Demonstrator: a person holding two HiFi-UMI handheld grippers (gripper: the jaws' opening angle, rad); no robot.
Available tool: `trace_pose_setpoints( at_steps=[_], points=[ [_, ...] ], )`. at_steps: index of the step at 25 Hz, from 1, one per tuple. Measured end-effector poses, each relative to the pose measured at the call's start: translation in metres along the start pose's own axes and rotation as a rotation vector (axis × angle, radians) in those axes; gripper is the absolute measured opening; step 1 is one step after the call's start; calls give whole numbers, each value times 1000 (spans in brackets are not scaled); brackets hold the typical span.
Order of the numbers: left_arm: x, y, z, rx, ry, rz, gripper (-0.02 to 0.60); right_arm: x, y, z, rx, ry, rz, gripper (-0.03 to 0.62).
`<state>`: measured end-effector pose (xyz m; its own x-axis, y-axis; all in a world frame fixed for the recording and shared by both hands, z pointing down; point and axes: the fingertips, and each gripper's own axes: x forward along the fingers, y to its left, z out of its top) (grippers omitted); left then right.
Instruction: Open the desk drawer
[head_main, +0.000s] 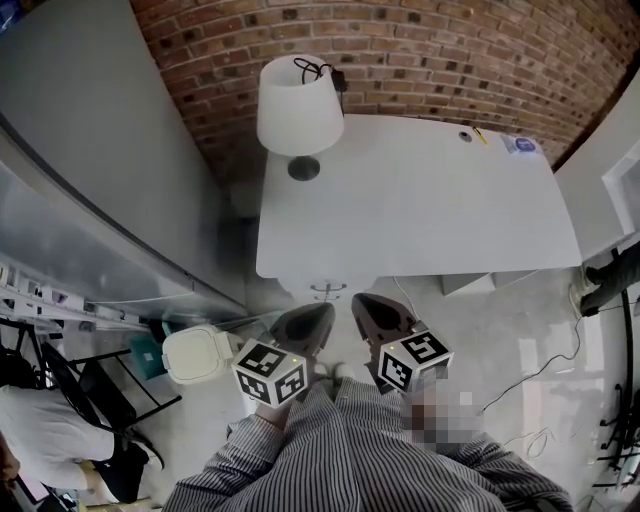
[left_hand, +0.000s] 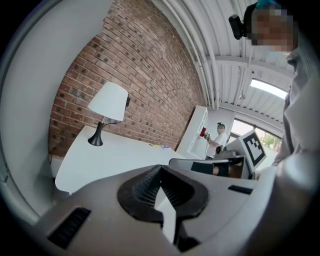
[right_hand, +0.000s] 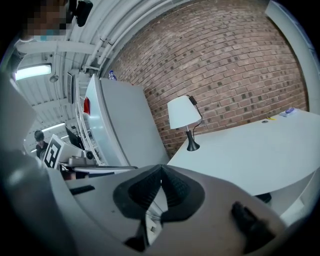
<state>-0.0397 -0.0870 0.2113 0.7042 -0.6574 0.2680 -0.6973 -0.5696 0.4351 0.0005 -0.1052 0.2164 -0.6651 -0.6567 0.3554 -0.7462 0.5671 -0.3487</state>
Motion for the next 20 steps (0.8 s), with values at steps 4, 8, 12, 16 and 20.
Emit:
trace_pose_setpoints(
  at_steps=[4, 8, 12, 16, 20],
  points=[
    [-4, 6, -11, -13, 28, 4, 8, 1, 0, -11, 25, 17, -9, 15],
    [-4, 9, -23, 1, 67, -2, 8, 2, 0, -22, 38, 37, -13, 15],
    [-3, 12, -34, -16, 86, -5, 8, 4, -2, -33, 59, 48, -11, 15],
    [-2, 16, -45, -36, 112, -2, 8, 5, -5, -44, 90, 70, -13, 15],
    [1, 21, -57, -59, 134, 5, 8, 7, -11, -60, 116, 99, -18, 15]
  ],
)
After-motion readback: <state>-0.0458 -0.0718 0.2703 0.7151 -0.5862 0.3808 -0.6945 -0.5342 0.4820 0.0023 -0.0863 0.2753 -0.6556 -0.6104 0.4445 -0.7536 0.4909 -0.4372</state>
